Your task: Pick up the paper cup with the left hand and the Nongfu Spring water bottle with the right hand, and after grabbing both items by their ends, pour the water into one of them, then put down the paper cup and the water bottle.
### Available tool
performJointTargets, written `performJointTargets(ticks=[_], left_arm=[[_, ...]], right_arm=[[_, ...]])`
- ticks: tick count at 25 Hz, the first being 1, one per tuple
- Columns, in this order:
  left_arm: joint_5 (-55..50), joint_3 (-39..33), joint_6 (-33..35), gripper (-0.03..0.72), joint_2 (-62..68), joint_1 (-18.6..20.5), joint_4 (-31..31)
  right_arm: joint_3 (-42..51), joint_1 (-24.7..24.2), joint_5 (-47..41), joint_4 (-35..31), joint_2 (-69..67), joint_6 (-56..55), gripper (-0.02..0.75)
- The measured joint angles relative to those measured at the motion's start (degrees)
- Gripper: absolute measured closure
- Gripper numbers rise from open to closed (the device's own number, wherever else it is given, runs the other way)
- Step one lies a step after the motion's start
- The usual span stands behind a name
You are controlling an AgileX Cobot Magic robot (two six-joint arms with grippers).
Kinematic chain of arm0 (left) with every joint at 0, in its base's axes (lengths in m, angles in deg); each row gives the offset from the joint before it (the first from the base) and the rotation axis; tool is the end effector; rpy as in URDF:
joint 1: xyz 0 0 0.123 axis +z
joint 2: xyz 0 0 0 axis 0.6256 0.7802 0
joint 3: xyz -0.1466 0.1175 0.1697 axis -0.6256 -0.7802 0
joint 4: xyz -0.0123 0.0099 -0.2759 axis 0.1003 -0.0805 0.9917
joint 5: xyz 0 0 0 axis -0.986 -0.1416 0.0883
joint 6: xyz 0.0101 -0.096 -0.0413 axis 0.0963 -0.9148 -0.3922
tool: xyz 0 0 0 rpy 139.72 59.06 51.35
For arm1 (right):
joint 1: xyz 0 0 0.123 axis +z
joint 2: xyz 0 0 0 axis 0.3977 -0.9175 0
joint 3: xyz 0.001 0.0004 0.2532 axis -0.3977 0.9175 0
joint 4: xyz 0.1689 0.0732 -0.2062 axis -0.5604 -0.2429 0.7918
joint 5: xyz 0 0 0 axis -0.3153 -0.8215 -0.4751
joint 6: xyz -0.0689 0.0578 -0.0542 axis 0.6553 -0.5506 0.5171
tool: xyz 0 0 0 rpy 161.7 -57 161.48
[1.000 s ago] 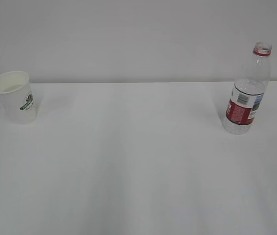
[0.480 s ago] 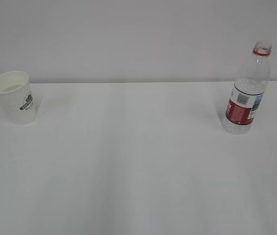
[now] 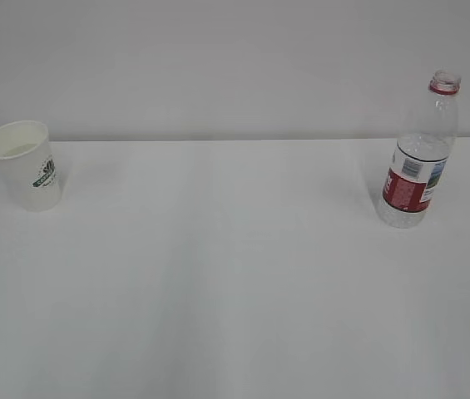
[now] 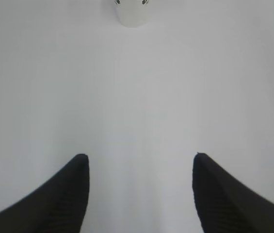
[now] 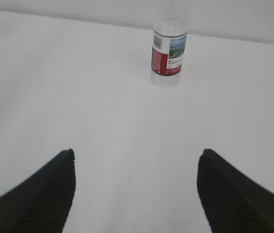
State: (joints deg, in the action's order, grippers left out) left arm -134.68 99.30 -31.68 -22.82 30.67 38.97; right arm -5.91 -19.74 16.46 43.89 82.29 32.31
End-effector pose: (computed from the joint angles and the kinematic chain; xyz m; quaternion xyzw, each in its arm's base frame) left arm 0.0861 -0.0050 0.2757 0.0249 0.8968 -0.0121 0.4415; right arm 0.0528 0.0151 0.2874 -0.1076 0.8467 0.0334 0.5200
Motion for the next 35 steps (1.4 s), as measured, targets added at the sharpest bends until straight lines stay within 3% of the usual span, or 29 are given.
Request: performJointTargets(ticks=[16,27,35], left_arm=[[0.0,-0.05,0.0,0.214,0.0,0.0,0.0],[-0.14,-0.05,0.0,0.22,-10.06,0.0,0.15],[-0.33,-0.18,0.0,0.221,-10.3,0.0,0.38]], right_arm=[[0.1,0.0,-4.64,6.56,0.03,-6.31,0.148],[0.98,0.0,-3.71,6.8,0.03,-6.81,0.148],[1.24,0.0,-3.1,6.8,0.03,-6.92,0.148]])
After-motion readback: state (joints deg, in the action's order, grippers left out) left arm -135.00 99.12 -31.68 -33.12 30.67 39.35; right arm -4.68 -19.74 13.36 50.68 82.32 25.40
